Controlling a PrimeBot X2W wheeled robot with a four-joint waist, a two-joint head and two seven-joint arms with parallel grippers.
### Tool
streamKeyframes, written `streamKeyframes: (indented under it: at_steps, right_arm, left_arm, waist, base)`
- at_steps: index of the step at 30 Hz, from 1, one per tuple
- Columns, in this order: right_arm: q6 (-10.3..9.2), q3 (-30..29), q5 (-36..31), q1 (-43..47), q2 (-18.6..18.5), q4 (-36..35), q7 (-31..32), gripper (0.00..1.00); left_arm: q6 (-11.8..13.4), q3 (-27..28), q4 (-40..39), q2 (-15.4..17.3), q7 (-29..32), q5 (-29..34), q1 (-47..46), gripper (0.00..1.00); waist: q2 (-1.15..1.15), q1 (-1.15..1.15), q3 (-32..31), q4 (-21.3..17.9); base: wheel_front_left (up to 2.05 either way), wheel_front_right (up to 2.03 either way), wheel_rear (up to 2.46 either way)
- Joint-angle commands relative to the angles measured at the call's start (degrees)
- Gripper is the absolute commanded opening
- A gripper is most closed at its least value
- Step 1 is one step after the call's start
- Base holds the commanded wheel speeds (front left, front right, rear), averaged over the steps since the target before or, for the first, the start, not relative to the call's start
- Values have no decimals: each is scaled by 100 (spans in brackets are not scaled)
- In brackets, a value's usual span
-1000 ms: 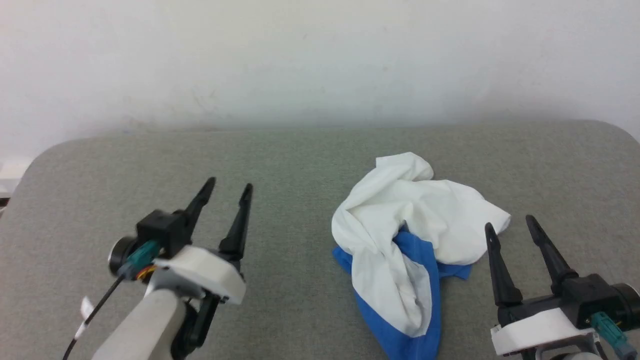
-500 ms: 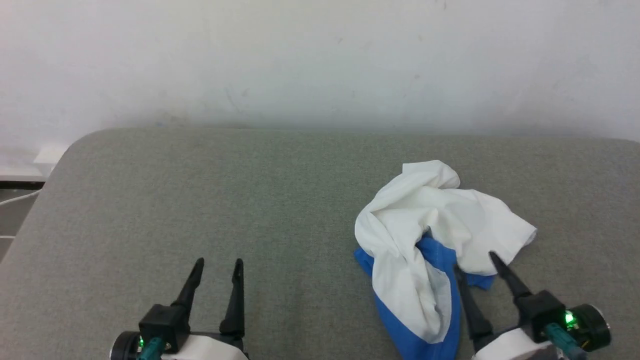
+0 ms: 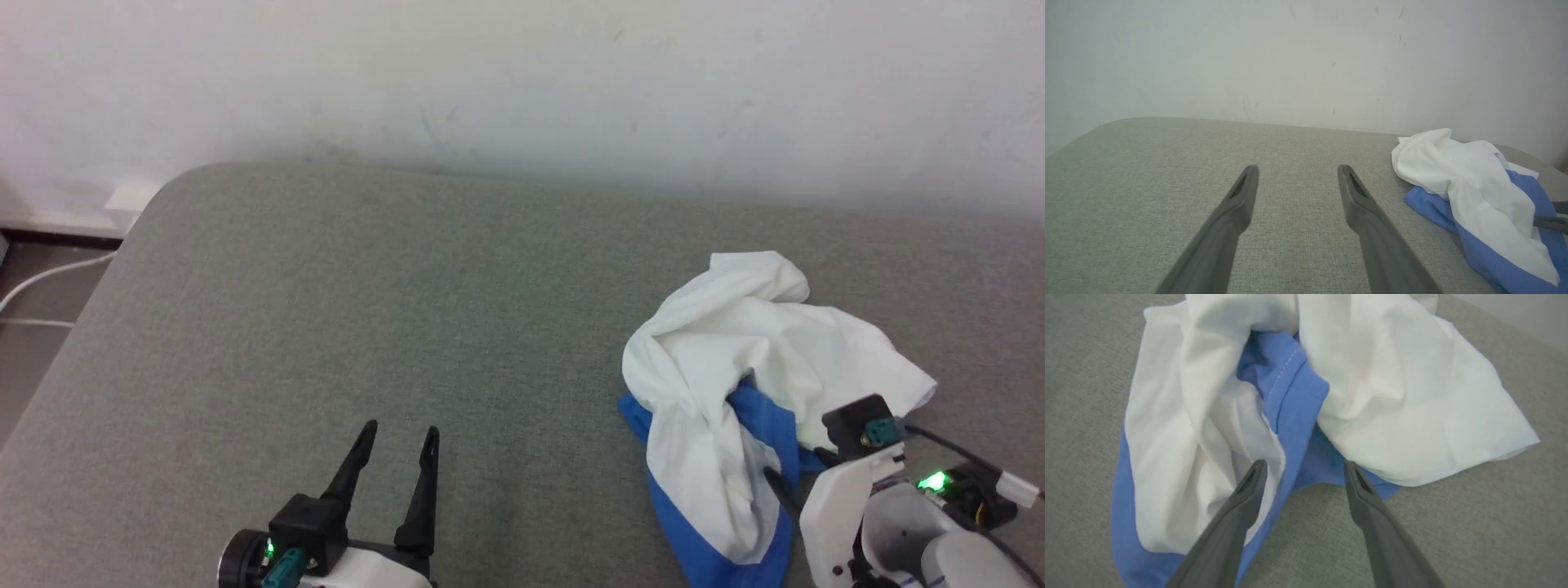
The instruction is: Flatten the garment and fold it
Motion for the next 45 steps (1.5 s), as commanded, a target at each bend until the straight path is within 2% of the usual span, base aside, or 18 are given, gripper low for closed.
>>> streamKeyframes:
  at_steps: [1,5,6,7,8,13,18,24,27,28,29,33,39,41,45]
  right_arm:
    - [-12,32,18,-105,-42,25,69,100]
    - [-12,157,147,-344,-163,206,446,100]
    - [-12,195,138,-377,-201,264,500,90]
    - [-12,227,139,-393,-231,317,531,18]
    - [-12,235,150,-399,-246,356,533,0]
    - [-12,-26,208,-269,-212,414,333,0]
    - [-12,-678,296,131,-27,1,197,0]
    - [-12,-1495,288,1010,350,-711,564,0]
    - [-12,-1551,319,1396,598,-855,806,0]
    - [-12,-1514,299,1467,640,-877,823,4]
    - [-12,-1472,258,1495,665,-904,773,100]
    - [-12,-1375,201,1291,768,-1109,195,100]
    - [-12,-1414,117,831,661,-1673,-1037,100]
    - [-12,-1498,38,769,658,-1802,-1288,100]
    - [-12,-1759,-189,653,764,-1968,-1695,100]
  left_arm:
    - [-38,31,31,-37,-28,44,-81,100]
    - [-167,80,103,-183,-28,179,-159,100]
    - [-192,96,119,-215,-28,207,-173,100]
    - [-215,113,135,-243,-28,233,-183,100]
    - [-235,130,149,-269,-28,258,-192,100]
    - [-326,224,197,-354,-28,362,-199,100]
    - [-405,356,203,-387,-28,444,-148,100]
    - [-494,432,213,-430,-28,519,-152,100]
    - [-530,414,243,-458,-28,537,-173,100]
    - [-547,389,266,-466,-28,549,-193,100]
    - [-566,358,293,-473,-28,557,-217,100]
    - [-627,243,406,-494,-28,584,-328,100]
    - [-765,-140,699,-521,-19,313,-544,100]
    - [-806,-363,796,-527,137,140,-729,100]
    - [-829,-811,929,-533,824,-228,-1292,100]
  waist:
    - [-1,0,168,158]
    - [-1,0,306,275]
    - [-1,0,321,289]
    - [-1,0,332,297]
    - [-1,0,337,297]
    - [-1,0,262,133]
    - [-1,0,150,-223]
    - [-1,0,104,-701]
    - [-1,0,112,-925]
    - [-1,0,118,-981]
    - [-1,0,125,-1035]
    - [-1,0,123,-1221]
    - [-1,0,113,-1433]
    - [-1,0,133,-1506]
    - [-1,0,275,-1703]
  base:
    - [0,0,0]
    - [0,0,0]
    - [0,0,0]
    - [0,0,0]
    - [0,0,0]
    - [0,0,0]
    - [0,0,0]
    - [0,0,0]
    - [0,0,0]
    - [0,0,0]
    - [0,0,0]
    - [0,0,0]
    - [0,0,0]
    - [0,0,0]
    - [0,0,0]
